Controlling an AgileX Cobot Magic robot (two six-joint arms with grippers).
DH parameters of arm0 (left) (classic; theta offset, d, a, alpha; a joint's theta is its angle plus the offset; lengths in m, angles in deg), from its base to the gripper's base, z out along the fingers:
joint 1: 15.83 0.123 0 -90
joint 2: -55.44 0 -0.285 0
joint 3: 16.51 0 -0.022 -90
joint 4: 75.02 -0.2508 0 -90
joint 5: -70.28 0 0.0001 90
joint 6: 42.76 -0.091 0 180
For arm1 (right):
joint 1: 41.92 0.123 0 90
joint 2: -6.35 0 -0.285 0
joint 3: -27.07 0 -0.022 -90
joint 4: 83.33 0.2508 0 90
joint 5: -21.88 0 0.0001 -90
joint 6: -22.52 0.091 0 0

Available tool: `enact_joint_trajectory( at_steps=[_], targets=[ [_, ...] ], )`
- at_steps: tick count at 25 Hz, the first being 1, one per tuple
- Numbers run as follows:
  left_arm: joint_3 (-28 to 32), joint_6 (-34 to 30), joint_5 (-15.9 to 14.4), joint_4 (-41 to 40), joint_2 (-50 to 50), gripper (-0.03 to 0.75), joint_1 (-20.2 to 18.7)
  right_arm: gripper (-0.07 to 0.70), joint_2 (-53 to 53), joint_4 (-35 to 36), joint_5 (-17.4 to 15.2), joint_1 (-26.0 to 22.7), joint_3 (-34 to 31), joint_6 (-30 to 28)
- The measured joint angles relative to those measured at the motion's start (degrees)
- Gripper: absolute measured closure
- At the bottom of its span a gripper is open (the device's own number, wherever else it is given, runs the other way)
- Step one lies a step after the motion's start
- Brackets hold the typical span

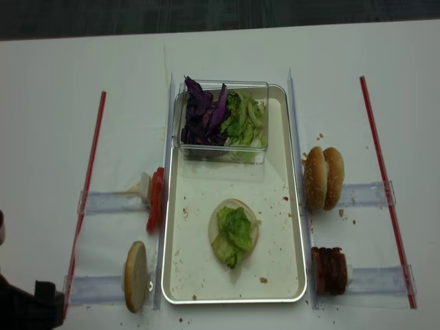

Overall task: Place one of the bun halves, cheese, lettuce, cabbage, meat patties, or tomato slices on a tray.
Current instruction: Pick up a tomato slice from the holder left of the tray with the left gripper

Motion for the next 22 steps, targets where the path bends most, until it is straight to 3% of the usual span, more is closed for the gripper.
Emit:
enact_joint_trajectory(
  at_steps=[7, 14, 22],
  targets=[
    [0.0, 0.0, 0.9, 0.0, 11.4, 0.097, 0.0, 0.041, 0.0, 0.0, 0.0, 0.0, 0.0, 0.0],
    [-0.4, 0.0, 1.4, 0.0, 13.5, 0.097, 0.0, 0.041, 0.0, 0.0, 0.0, 0.0, 0.0, 0.0],
    [-6.4, 0.4, 6.0, -1.1, 24.2, 0.097, 0.0, 0.041, 0.0, 0.0, 0.0, 0.0, 0.0, 0.0]
  ],
)
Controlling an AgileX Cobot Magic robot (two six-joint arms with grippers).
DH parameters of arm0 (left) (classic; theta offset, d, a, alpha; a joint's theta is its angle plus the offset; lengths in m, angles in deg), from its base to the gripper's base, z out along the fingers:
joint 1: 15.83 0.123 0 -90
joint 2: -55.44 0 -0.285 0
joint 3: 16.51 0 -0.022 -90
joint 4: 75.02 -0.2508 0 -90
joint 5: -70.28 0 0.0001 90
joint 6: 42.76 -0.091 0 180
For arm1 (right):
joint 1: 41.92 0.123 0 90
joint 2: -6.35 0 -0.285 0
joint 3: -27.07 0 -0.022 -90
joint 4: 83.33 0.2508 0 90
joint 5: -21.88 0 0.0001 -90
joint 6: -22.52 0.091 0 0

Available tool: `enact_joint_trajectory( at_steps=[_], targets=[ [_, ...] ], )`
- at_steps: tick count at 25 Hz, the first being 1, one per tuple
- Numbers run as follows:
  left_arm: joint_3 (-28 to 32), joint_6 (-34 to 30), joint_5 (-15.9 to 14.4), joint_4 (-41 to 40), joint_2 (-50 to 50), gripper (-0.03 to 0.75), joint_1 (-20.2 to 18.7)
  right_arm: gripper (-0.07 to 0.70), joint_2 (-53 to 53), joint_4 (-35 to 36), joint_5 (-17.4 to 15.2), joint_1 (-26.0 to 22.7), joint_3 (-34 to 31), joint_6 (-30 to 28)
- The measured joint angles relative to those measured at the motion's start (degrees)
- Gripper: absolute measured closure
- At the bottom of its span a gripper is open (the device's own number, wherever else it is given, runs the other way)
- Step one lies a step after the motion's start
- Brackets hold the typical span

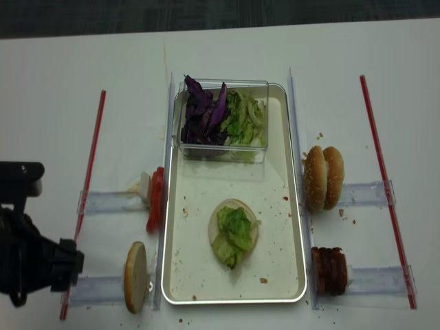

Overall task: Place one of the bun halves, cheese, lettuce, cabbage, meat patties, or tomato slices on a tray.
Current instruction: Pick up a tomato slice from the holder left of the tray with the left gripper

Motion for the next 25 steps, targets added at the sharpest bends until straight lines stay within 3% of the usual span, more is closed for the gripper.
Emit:
enact_joint_trajectory(
  at_steps=[14, 19, 25],
  targets=[
    [-22.9, -0.8, 4.3, -1.0, 29.7, 0.097, 0.0, 0.041, 0.0, 0.0, 0.0, 0.0, 0.0, 0.0],
    [-27.3, -1.4, 4.6, -0.9, 35.2, 0.097, 0.0, 0.041, 0.0, 0.0, 0.0, 0.0, 0.0, 0.0],
    [-28.5, -2.2, 5.3, -0.8, 36.1, 0.098, 0.0, 0.041, 0.0, 0.0, 0.0, 0.0, 0.0, -0.1]
  ],
)
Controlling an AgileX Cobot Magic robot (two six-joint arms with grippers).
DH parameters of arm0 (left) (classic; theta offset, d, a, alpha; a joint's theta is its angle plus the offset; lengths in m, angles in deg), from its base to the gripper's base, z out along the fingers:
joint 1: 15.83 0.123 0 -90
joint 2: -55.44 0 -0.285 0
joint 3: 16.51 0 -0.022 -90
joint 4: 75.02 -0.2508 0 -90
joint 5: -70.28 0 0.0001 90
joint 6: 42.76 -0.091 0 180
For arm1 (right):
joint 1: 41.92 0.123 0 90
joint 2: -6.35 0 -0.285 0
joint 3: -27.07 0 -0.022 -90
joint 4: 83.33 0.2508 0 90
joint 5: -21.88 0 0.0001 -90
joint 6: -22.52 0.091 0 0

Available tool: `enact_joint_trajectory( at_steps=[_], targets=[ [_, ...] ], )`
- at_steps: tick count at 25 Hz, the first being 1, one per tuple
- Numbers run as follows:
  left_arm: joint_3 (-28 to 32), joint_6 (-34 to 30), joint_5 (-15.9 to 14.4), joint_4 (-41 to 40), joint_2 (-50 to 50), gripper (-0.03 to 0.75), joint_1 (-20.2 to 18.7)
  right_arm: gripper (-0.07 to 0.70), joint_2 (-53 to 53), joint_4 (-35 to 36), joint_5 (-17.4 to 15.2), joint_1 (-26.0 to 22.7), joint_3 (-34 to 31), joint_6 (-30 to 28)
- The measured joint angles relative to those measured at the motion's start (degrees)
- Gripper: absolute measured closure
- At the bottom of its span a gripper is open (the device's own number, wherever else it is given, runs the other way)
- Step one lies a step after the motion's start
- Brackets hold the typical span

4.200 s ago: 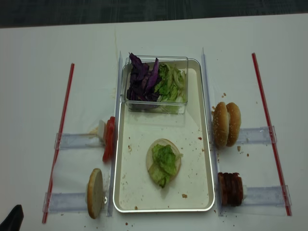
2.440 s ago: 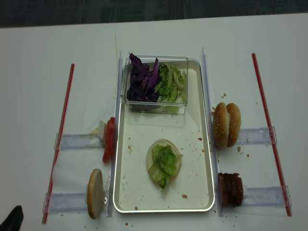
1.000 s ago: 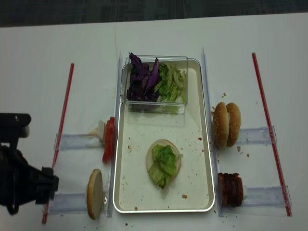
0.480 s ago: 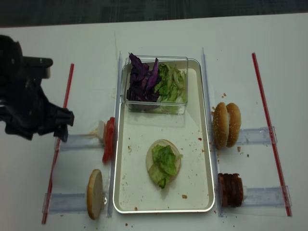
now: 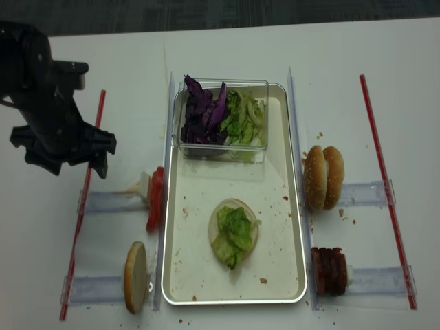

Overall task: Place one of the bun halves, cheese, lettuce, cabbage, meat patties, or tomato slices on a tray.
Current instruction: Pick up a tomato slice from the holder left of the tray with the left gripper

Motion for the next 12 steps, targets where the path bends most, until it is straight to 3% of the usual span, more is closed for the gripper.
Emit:
enact_joint_trajectory(
  at_steps=[7, 12],
  targets=[
    [-0.3, -5.3, -0.2, 8.5, -2.0, 0.098, -0.3, 0.041, 0.0, 0.0, -0.1, 0.0, 0.0, 0.0],
    [-0.3, -6.2, 0.0, 10.7, -3.1, 0.098, -5.4, 0.041, 0.0, 0.0, -0.1, 0.0, 0.0, 0.0]
  ],
)
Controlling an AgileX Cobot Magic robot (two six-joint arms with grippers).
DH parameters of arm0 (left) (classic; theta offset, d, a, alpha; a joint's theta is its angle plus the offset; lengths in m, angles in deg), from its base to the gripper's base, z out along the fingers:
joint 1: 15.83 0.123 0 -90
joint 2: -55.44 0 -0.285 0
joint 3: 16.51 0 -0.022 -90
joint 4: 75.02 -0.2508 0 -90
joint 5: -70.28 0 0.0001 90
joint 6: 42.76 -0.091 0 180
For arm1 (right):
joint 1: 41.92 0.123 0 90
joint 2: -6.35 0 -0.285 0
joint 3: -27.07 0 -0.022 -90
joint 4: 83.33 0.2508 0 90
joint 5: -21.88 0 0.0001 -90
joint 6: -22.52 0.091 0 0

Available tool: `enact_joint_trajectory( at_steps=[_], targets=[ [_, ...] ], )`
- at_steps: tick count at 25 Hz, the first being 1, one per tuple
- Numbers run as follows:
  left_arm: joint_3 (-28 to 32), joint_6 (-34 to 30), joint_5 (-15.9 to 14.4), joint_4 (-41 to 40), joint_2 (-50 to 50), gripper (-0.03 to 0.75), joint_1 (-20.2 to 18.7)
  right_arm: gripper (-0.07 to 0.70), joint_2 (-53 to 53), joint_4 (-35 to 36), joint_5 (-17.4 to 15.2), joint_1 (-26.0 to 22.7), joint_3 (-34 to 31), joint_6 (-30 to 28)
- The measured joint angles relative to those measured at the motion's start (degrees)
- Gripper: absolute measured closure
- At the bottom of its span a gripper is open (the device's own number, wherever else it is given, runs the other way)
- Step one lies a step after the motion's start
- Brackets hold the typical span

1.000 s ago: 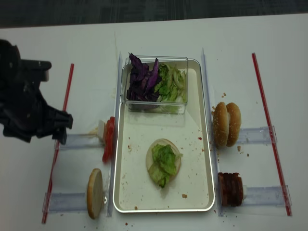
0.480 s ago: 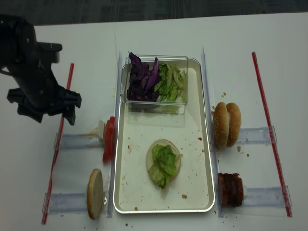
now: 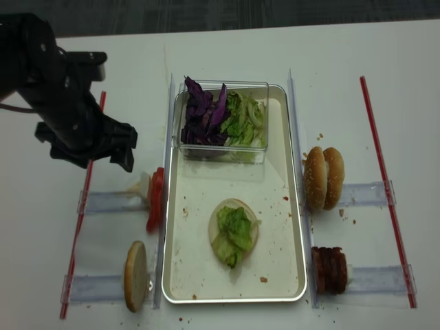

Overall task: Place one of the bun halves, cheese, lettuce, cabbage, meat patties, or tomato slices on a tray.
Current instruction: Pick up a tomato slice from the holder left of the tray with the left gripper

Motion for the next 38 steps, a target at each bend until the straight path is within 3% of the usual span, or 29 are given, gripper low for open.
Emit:
enact_joint_trajectory(
  at_steps=[7, 12, 23, 38],
  targets=[
    [0.0, 3.9, 2.2, 1.1, -0.1, 0.098, -11.2, 0.041, 0.0, 0.0, 0.0, 0.0, 0.0, 0.0],
    [0.0, 5.5, 2.6, 1.3, -0.1, 0.098, -14.3, 0.041, 0.0, 0.0, 0.0, 0.0, 0.0, 0.0],
    [0.0, 5.6, 2.6, 4.1, 1.2, 0.103, -14.5, 0.041, 0.0, 0.0, 0.0, 0.0, 0.0, 0.0],
    [-0.1, 5.6, 4.2, 4.3, 7.0, 0.227, -14.5, 0.041, 0.0, 0.0, 0.0, 0.0, 0.0, 0.0]
  ],
)
